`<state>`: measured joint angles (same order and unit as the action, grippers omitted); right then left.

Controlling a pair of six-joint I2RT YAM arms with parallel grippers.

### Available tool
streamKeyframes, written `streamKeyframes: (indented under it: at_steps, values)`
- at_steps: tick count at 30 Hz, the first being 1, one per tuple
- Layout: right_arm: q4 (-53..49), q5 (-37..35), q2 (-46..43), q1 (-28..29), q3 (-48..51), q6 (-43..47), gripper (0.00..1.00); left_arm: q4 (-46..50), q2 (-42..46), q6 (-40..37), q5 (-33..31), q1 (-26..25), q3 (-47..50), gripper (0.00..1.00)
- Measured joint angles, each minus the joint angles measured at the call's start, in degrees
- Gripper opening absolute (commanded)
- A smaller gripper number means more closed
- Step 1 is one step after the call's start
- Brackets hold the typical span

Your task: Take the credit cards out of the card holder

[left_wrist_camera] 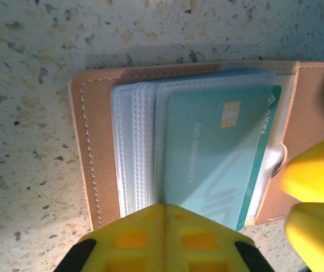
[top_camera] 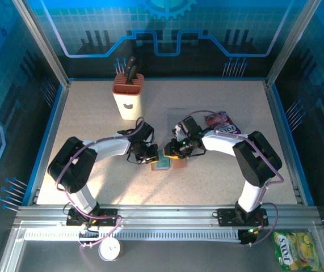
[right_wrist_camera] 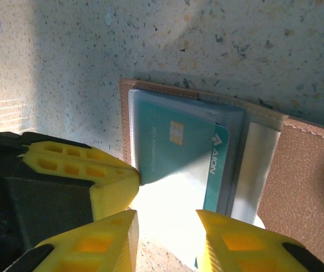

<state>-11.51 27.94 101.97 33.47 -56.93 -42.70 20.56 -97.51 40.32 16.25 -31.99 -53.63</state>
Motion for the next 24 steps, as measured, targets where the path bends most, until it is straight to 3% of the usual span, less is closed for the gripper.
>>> streamKeyframes:
  at_steps: [24]
  values:
    - [0.4, -0.8, 2.5, 0.0, 0.6, 0.9, 0.30, 0.0, 0.0, 0.0, 0.0, 0.3, 0.0, 0.05]
